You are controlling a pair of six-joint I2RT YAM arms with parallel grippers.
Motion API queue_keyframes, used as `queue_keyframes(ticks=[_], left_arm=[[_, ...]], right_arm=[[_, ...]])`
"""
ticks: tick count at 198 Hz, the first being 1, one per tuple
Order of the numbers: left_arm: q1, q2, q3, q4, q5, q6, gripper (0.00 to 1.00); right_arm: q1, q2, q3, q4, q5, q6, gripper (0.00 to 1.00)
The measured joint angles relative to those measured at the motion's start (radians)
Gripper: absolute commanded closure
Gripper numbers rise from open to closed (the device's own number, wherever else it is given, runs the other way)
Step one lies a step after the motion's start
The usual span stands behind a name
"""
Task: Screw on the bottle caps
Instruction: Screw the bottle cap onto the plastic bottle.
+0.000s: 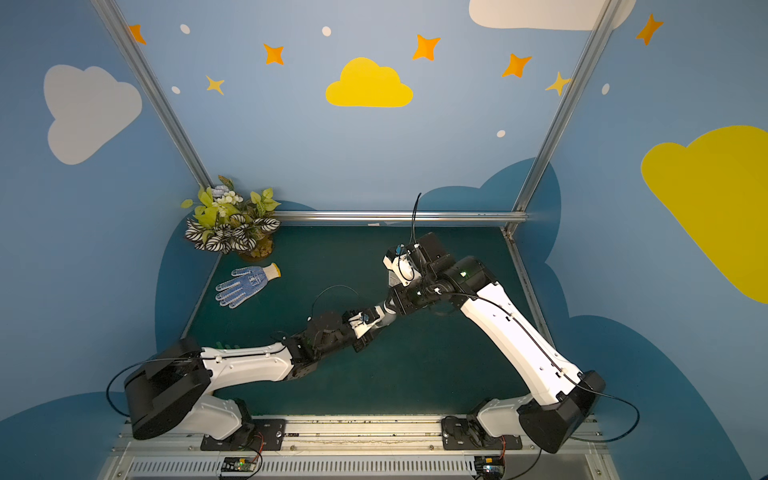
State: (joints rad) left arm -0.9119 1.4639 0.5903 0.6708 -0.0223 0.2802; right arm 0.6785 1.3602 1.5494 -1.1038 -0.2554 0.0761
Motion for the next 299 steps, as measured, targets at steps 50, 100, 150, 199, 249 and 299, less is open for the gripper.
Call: queue_keyframes(ticks=[50,100,150,199,249,299], left_arm=[[0.058,0.0,-0.013,0.046,0.196,-0.031,0.7],[0.06,0.0,-0.013,0.054,0.229,-0.037,0.71],[-0.015,0.032,0.034,-0.003,-0.008,0.037,0.73],[-0.056,0.061,0.063,-0.016,-0.134,0.078,0.73],[-0.061,0.062,0.064,-0.019,-0.166,0.089,0.73],[-0.063,0.066,0.064,-0.019,-0.178,0.095,0.73]], right_arm=[[-0.009,-0.022,0.02,-0.063,-0.023,-0.179,0.51],[-0.011,-0.024,0.075,-0.086,0.039,-0.174,0.33],[0.044,-0.026,0.129,-0.092,0.233,0.068,0.28],[0.066,-0.025,0.043,-0.056,0.277,0.209,0.2],[0.071,-0.024,-0.024,-0.017,0.264,0.264,0.31],[0.072,-0.019,-0.041,-0.007,0.25,0.288,0.49]])
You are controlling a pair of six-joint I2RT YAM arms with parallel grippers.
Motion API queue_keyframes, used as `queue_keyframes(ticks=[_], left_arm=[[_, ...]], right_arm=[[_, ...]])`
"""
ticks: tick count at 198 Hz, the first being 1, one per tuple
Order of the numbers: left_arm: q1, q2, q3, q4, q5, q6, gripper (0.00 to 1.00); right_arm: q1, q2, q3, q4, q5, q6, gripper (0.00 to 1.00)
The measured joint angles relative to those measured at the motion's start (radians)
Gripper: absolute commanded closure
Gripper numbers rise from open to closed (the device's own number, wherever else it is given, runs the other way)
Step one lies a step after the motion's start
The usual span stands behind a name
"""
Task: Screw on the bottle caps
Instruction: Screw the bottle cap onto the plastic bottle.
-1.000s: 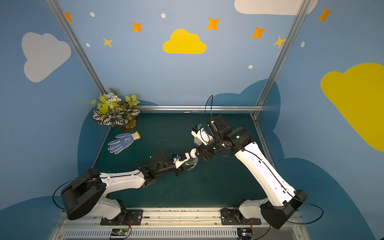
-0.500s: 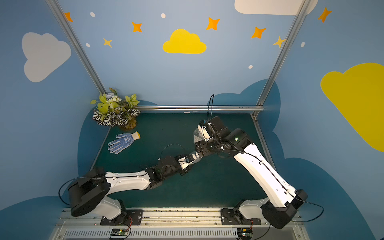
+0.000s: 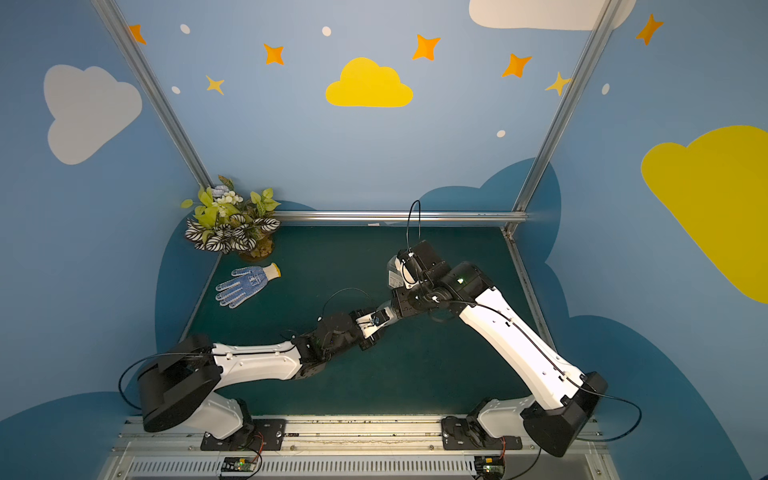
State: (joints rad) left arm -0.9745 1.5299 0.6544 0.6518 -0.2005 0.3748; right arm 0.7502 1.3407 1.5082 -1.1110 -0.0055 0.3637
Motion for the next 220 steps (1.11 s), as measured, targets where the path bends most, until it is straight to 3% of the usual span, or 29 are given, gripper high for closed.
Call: queue_keyframes(ticks=[56,114,154,220], left_arm=[[-0.001,0.002,0.0,-0.003,-0.011,0.003,0.73],[0.005,0.002,0.0,-0.005,0.01,-0.005,0.72],[0.031,-0.005,-0.017,-0.008,0.105,-0.026,0.72],[0.092,-0.037,-0.058,-0.006,0.357,-0.072,0.72]], right_arm=[[0.0,0.002,-0.005,0.011,-0.023,0.005,0.67],[-0.02,0.002,-0.006,0.011,-0.062,-0.048,0.68],[-0.036,0.028,0.015,-0.024,-0.122,-0.195,0.68],[-0.033,0.052,0.054,-0.093,-0.185,-0.435,0.65]])
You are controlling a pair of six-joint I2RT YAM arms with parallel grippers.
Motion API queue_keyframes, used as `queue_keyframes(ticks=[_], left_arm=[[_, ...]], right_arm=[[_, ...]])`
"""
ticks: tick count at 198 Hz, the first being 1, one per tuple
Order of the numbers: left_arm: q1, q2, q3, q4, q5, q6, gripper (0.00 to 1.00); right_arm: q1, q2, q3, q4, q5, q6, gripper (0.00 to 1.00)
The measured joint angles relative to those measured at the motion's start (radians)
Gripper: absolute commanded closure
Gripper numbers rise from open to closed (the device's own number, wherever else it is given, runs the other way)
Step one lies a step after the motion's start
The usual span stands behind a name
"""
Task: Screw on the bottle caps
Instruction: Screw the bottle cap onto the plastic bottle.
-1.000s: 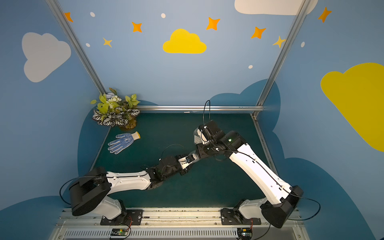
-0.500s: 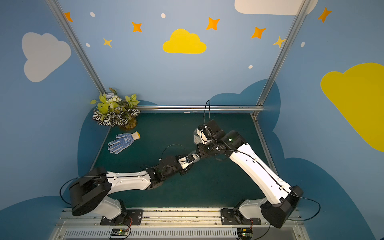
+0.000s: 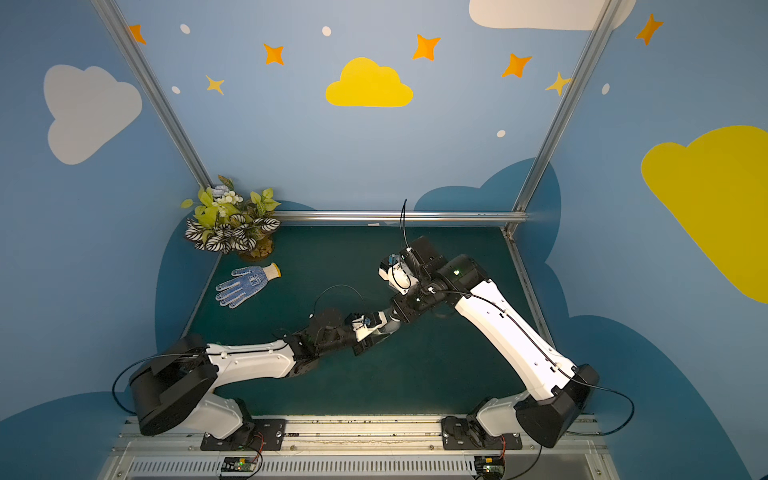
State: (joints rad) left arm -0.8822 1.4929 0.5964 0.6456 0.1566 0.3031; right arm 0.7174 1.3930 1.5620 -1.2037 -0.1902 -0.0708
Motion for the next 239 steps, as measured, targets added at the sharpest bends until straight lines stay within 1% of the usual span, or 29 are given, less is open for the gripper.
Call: queue_keyframes(ticks=[25,50,80,137,202,239], left_arm=[[0.02,-0.001,-0.004,0.007,0.086,-0.012,0.72],[0.029,-0.001,-0.004,0.01,0.137,-0.021,0.72],[0.033,-0.001,-0.004,0.021,0.177,-0.038,0.72],[0.036,0.021,-0.004,0.074,0.248,-0.057,0.72],[0.038,0.05,0.001,0.106,0.315,-0.076,0.71],[0.04,0.069,0.023,0.126,0.367,-0.097,0.71]], right_arm=[[0.005,0.0,0.011,-0.019,-0.007,-0.076,0.63],[0.006,-0.001,0.021,-0.032,-0.017,-0.136,0.62],[0.008,-0.009,0.024,-0.035,-0.033,-0.205,0.62],[0.015,-0.036,0.024,-0.049,-0.063,-0.381,0.6],[0.018,-0.042,0.024,-0.071,-0.073,-0.501,0.6],[0.018,-0.088,0.018,-0.058,-0.076,-0.579,0.61]])
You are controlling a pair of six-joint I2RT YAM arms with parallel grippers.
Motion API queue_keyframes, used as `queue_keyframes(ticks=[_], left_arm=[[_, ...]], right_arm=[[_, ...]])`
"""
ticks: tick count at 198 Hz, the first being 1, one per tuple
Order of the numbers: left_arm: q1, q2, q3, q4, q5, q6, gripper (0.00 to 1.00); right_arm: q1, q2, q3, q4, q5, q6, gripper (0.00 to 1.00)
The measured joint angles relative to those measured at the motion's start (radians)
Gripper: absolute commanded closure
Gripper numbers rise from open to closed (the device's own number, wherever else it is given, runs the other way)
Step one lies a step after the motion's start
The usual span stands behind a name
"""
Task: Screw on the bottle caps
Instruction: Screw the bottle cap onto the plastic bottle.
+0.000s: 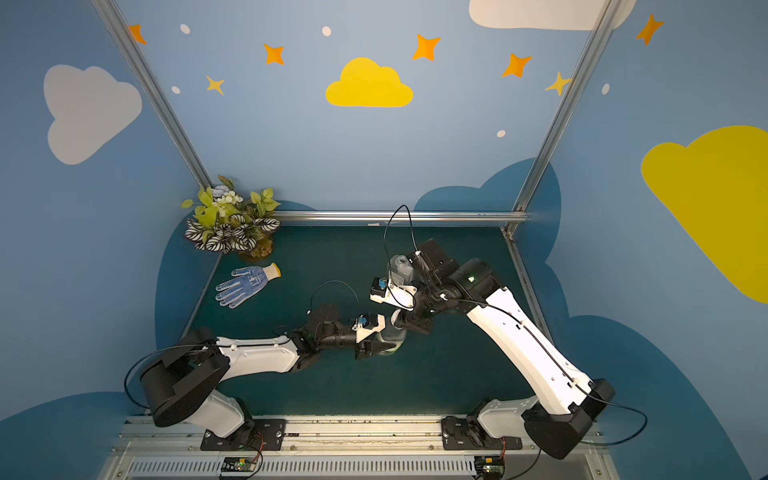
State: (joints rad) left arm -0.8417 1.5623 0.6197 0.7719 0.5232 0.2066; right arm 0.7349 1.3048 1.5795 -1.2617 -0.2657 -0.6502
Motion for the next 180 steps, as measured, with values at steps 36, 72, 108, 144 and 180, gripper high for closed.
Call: queue_keyframes(ticks=[36,72,108,144,180], left_arm=[[0.022,0.027,0.007,0.003,0.056,-0.038,0.71],[0.03,0.031,0.007,0.007,0.058,-0.047,0.72],[0.027,0.031,0.006,0.006,-0.001,-0.038,0.72],[0.016,0.019,0.006,0.006,-0.056,-0.027,0.72],[0.007,0.017,0.006,0.003,-0.073,-0.02,0.72]], right_arm=[[0.0,-0.081,-0.026,0.011,-0.016,-0.071,0.61],[0.0,-0.094,-0.031,0.015,-0.007,-0.093,0.62],[0.0,-0.093,-0.047,0.06,0.06,-0.049,0.61],[0.0,-0.064,-0.048,0.088,0.097,0.005,0.61],[0.0,-0.029,-0.054,0.112,0.096,0.027,0.61]])
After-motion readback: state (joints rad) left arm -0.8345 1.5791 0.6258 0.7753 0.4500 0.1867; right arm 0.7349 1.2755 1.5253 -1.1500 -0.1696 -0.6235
